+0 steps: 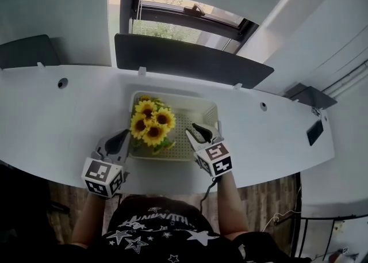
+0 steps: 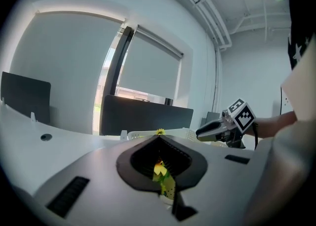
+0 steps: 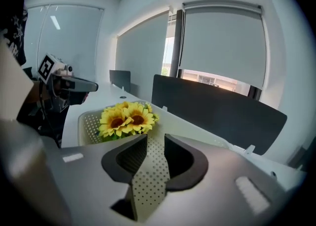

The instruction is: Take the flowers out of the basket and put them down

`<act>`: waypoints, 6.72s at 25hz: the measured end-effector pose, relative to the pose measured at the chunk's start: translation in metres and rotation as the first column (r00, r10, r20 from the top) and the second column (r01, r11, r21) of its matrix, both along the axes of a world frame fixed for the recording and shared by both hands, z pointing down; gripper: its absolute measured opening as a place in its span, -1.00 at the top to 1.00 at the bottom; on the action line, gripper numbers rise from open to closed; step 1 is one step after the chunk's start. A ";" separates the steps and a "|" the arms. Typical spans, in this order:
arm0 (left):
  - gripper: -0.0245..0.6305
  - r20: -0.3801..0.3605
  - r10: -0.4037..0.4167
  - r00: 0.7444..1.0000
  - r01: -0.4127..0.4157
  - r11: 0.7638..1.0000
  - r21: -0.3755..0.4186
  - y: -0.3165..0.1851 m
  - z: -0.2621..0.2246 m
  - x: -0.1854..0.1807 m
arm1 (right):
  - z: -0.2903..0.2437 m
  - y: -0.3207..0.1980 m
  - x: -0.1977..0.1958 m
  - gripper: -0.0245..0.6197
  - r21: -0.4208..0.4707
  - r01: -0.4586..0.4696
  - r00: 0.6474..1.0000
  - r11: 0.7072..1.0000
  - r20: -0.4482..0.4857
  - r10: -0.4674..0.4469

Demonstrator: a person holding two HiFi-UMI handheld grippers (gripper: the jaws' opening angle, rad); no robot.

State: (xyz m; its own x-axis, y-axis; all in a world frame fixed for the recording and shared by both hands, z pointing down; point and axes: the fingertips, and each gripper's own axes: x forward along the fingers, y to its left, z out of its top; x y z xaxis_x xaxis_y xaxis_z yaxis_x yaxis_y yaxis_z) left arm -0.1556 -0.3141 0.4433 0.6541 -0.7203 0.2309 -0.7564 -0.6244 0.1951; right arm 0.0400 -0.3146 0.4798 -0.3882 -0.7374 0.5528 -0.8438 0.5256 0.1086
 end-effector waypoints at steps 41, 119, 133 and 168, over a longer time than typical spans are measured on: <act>0.90 0.079 -0.241 0.967 0.246 0.967 -0.068 -0.024 0.020 -0.005 | 0.105 -0.024 -0.073 -0.51 -0.166 0.504 0.863 0.847 0.084 -0.497; 0.90 -0.034 -0.124 0.992 0.123 0.992 -0.025 -0.031 -0.001 -0.012 | 0.027 -0.054 -0.105 -0.77 0.058 0.529 0.829 0.846 0.174 -0.531; 0.90 -0.073 0.052 0.996 -0.052 0.999 -0.005 -0.021 -0.013 0.007 | -0.025 -0.023 -0.098 -0.77 0.141 0.405 0.884 0.903 0.192 -0.426; 0.90 -0.021 0.026 0.999 -0.025 0.999 0.037 0.005 -0.032 0.216 | -0.053 -0.006 0.138 -0.77 0.266 0.288 0.889 0.920 0.282 -0.360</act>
